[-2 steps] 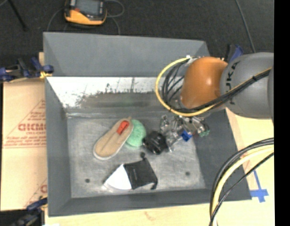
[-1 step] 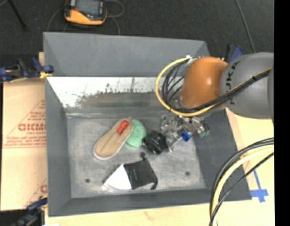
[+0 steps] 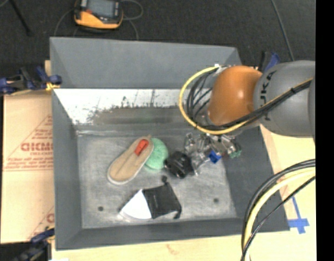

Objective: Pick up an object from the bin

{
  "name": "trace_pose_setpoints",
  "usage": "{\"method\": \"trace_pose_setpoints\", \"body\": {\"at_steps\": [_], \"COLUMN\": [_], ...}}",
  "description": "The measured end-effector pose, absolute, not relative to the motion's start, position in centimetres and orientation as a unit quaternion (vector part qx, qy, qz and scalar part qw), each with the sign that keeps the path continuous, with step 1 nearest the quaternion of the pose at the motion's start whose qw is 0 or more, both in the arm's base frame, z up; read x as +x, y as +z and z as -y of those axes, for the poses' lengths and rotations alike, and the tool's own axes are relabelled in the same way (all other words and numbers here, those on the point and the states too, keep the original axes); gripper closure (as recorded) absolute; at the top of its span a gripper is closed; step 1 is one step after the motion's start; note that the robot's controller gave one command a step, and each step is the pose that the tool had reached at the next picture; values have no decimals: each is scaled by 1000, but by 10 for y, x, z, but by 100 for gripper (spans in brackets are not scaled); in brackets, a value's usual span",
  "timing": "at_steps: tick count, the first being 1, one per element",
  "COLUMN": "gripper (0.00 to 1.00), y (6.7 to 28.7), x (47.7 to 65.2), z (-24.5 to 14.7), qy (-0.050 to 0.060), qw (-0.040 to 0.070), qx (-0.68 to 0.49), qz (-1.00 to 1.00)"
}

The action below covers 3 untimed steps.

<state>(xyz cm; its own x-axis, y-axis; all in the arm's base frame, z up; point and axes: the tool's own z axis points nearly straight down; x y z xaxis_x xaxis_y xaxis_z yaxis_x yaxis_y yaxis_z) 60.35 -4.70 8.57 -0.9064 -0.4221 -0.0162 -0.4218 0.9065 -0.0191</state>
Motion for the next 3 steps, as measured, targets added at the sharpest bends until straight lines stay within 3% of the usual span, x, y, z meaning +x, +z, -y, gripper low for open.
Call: {"method": "trace_pose_setpoints", "body": {"at_steps": [3], "gripper": [100], "y": [86], "x": [604], "z": [47], "qy": [-7], "qw": [10], "qx": [-216], "qz": [-976]}}
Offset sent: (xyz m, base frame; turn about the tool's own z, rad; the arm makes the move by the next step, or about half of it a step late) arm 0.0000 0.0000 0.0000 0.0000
